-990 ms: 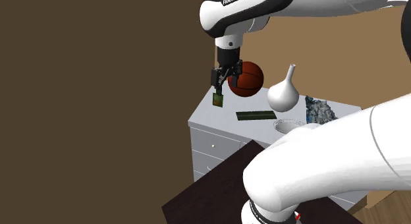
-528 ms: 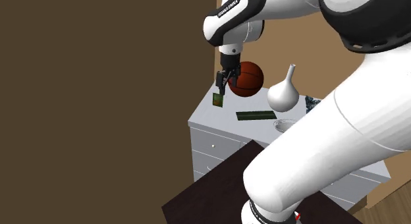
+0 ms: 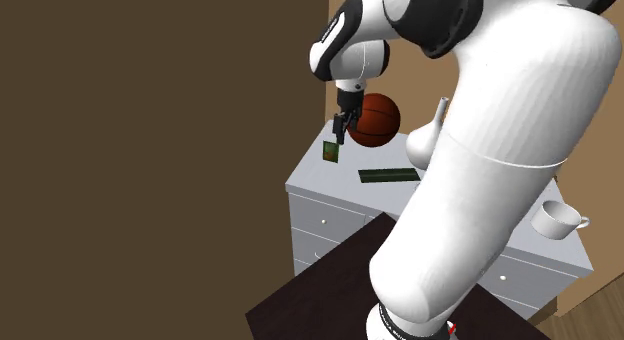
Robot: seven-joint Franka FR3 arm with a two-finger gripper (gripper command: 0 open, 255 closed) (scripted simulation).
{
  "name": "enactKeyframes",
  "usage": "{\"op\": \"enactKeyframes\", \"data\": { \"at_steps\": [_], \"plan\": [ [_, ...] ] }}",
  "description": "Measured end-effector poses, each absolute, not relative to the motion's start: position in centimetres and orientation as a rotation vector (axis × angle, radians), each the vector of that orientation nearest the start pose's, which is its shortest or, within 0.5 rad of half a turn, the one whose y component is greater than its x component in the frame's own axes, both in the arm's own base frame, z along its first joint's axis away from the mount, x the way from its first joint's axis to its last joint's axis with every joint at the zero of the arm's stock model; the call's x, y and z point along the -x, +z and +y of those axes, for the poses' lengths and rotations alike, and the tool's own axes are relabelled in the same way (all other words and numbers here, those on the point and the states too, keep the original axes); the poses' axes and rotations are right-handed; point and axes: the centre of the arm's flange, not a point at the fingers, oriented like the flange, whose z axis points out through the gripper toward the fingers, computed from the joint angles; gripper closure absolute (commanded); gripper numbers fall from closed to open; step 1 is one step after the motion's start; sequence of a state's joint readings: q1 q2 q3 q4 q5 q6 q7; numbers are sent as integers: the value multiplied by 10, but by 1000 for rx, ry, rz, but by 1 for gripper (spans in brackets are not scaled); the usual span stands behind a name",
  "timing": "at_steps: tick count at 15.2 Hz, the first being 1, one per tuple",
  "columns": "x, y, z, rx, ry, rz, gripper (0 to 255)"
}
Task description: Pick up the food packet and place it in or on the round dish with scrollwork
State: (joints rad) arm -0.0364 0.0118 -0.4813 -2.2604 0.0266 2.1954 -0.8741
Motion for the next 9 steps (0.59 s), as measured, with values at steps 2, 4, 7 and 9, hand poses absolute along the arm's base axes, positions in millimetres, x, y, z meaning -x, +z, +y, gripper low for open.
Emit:
{"op": "enactKeyframes", "data": {
  "at_steps": [2,4,7,9],
  "plan": [
    [-465,338,-269,3029,63,-564,0],
    [-480,322,-284,3021,53,-606,0],
    [-502,302,-306,3007,37,-669,0],
    [-520,288,-319,2997,26,-711,0]
  ]
}}
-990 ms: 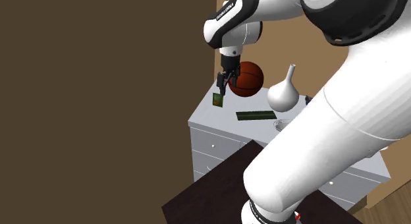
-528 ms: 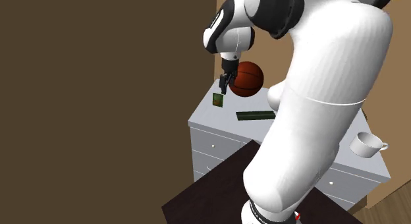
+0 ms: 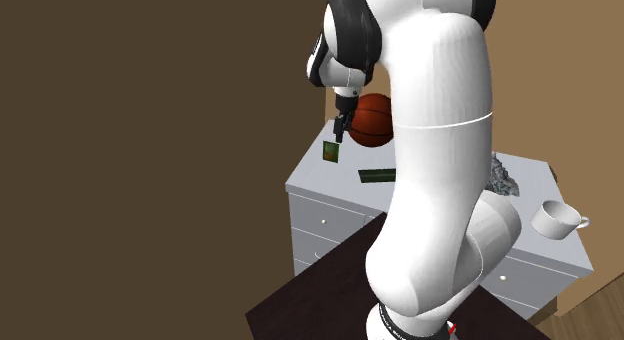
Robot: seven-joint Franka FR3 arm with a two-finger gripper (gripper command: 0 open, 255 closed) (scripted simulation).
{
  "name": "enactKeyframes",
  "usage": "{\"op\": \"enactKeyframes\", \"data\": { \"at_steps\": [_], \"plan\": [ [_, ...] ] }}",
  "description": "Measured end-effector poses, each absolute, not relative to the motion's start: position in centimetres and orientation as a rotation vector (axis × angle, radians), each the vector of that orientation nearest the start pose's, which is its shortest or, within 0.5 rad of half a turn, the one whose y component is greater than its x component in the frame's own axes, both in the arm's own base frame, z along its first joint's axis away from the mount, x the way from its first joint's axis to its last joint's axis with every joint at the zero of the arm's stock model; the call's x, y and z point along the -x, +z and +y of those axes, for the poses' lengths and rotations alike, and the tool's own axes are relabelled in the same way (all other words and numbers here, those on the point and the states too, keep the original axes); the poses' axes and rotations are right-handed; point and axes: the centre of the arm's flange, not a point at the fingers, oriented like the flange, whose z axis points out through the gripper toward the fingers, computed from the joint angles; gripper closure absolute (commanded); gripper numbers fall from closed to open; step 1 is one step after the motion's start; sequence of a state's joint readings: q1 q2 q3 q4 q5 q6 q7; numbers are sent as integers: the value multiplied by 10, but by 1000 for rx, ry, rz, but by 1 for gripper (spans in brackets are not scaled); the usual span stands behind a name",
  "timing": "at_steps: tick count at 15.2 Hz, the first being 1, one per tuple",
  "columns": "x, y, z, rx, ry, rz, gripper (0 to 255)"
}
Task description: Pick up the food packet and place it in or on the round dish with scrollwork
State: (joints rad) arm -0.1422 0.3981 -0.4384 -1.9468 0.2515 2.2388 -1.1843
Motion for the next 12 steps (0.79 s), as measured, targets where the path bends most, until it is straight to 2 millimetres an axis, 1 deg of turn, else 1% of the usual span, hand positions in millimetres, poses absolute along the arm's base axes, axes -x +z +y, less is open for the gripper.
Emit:
{"op": "enactKeyframes", "data": {
  "at_steps": [1,4,5,6,7,12],
  "plan": [
    [-531,281,-328,2991,20,-733,0],
    [-557,262,-343,2975,4,-795,0],
    [-566,256,-353,2969,-2,-816,0],
    [-577,248,-357,2963,-7,-836,0],
    [-583,243,-360,2958,-11,-852,0],
    [-588,216,-364,2952,-16,-867,0]
  ]
}}
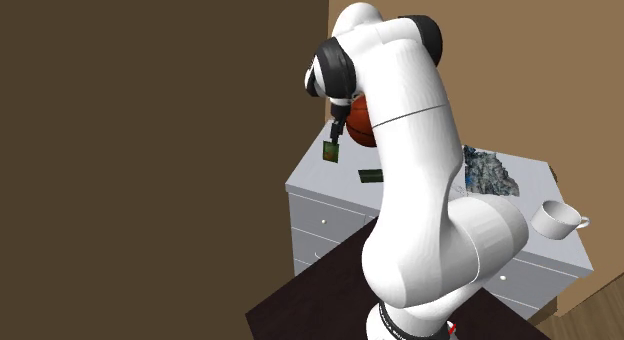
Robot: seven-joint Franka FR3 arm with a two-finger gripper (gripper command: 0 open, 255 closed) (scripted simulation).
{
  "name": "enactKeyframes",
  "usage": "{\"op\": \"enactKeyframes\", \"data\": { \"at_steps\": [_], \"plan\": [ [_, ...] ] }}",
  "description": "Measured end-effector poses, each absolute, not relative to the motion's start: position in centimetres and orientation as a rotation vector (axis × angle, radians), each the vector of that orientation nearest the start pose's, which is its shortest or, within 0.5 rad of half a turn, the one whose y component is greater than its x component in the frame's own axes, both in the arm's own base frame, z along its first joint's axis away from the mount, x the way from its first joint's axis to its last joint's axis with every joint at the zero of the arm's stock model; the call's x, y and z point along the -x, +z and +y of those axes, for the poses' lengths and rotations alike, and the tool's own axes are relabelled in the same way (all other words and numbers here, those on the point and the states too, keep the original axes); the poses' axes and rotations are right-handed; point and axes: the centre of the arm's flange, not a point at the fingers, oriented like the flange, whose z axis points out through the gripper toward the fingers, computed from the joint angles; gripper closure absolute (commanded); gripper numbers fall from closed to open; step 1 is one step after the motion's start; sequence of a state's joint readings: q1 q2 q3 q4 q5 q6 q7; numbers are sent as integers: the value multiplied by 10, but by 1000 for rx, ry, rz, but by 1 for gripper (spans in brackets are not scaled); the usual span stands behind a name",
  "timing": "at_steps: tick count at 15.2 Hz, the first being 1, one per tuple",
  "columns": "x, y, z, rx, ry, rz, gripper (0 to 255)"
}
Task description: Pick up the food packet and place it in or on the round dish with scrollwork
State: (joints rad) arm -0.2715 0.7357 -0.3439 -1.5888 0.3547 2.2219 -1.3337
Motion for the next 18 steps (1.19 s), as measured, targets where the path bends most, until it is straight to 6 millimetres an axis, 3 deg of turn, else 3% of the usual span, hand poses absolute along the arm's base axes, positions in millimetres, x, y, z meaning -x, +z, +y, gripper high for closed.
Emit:
{"op": "enactKeyframes", "data": {
  "at_steps": [3,9,10,18],
  "plan": [
    [-589,201,-363,2952,-16,-868,0],
    [-589,197,-362,2952,-17,-868,0],
    [-589,197,-362,2952,-17,-868,255],
    [-589,197,-363,2953,-17,-868,255]
  ]
}}
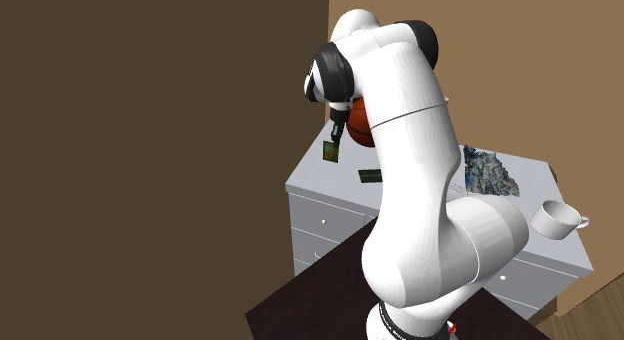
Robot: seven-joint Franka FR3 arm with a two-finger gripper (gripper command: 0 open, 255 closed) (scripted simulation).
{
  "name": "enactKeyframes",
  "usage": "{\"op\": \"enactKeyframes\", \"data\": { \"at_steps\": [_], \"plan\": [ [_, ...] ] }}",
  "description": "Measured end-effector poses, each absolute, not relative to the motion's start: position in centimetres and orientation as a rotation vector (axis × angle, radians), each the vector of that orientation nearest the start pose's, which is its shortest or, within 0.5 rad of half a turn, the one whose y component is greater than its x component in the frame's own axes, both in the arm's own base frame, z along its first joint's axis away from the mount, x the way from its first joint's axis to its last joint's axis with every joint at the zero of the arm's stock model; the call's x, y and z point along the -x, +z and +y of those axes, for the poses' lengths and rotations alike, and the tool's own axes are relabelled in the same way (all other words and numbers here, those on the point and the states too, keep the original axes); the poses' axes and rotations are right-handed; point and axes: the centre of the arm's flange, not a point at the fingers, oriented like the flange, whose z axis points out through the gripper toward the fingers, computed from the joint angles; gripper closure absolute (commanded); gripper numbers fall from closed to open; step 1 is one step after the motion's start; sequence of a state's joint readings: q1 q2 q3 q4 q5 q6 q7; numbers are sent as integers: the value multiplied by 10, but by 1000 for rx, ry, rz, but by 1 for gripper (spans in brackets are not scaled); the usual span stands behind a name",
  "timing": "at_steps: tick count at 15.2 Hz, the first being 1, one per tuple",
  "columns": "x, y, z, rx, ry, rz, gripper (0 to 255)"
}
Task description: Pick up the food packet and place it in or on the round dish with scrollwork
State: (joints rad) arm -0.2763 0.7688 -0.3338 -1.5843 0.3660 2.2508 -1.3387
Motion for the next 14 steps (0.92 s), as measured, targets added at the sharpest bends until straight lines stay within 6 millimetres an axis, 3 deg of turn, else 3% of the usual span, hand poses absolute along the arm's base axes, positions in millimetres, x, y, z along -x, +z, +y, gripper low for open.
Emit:
{"op": "enactKeyframes", "data": {
  "at_steps": [4,14],
  "plan": [
    [-589,204,-363,2952,-17,-868,255],
    [-589,255,-362,2952,-17,-868,255]
  ]
}}
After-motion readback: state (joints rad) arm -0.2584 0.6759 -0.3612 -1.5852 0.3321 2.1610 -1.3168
